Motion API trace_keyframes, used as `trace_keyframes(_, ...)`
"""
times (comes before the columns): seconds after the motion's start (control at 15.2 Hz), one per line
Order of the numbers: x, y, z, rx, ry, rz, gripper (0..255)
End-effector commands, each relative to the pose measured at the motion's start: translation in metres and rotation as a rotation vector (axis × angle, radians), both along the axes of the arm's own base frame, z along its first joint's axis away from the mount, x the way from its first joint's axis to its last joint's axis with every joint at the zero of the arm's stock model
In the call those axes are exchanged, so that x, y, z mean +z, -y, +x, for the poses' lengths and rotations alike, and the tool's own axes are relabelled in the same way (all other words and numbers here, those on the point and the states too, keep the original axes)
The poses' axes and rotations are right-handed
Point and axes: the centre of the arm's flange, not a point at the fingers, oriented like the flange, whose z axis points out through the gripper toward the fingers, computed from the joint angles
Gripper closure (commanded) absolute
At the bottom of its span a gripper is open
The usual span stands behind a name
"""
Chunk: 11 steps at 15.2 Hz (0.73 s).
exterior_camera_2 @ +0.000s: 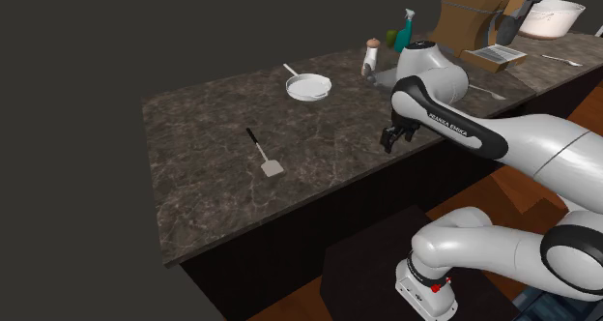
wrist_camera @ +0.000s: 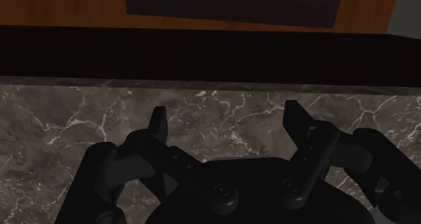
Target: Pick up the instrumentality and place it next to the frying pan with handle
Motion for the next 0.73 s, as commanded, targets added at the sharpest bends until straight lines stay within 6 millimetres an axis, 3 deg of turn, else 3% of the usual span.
trace_keyframes(0.0,0.000,0.000,0.000,0.000,0.000,0.000,0)
trace_keyframes(0.66,-0.011,-0.108,0.064,-0.013,0.031,0.028,0)
